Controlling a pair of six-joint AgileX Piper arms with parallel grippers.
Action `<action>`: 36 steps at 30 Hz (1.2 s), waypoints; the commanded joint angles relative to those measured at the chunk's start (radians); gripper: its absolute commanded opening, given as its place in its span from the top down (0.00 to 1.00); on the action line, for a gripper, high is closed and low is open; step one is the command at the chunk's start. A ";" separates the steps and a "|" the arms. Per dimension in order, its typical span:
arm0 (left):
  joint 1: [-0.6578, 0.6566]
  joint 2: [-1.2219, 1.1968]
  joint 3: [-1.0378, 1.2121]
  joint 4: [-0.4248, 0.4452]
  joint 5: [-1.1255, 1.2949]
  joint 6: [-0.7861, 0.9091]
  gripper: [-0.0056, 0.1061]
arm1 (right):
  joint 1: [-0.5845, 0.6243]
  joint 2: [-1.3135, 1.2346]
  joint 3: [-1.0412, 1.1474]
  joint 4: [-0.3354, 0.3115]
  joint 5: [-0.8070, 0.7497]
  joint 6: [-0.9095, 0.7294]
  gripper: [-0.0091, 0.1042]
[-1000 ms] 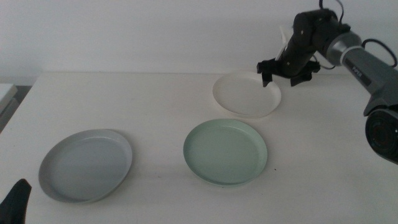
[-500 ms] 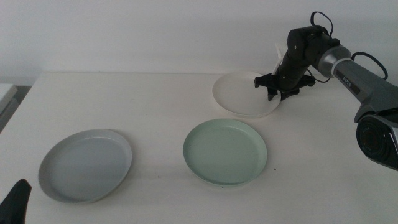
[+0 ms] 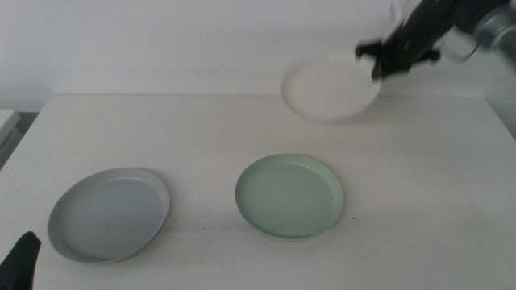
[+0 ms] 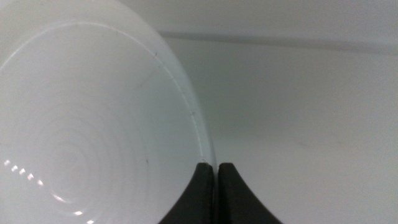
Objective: Stack the three bowls on top of each other.
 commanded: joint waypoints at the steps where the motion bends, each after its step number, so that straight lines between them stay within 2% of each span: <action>1: 0.000 -0.004 0.000 0.000 -0.013 -0.006 0.11 | 0.016 -0.125 0.059 0.097 0.018 -0.089 0.94; 4: 0.000 -0.004 0.000 0.000 -0.013 -0.006 0.11 | 0.059 -0.266 0.271 0.102 -0.049 -0.100 0.94; 10: 0.000 -0.004 0.000 0.000 -0.013 -0.006 0.11 | 0.161 -0.583 0.929 0.107 -0.485 -0.036 0.94; 14: 0.000 -0.004 0.000 0.000 -0.013 -0.006 0.11 | 0.220 -0.663 1.177 0.130 -0.684 0.009 0.94; 18: 0.000 -0.004 0.000 0.000 -0.013 -0.006 0.11 | 0.246 -0.627 1.240 0.133 -0.704 0.026 0.94; 30: 0.000 -0.004 0.000 0.000 -0.013 -0.006 0.11 | 0.246 -0.535 1.243 0.137 -0.750 0.026 0.93; 33: 0.000 -0.004 0.000 0.000 -0.013 -0.006 0.11 | 0.246 -0.531 1.243 0.137 -0.758 0.026 0.88; 36: 0.000 -0.004 0.000 0.000 -0.013 -0.006 0.11 | 0.246 -0.529 1.243 0.137 -0.762 0.026 0.74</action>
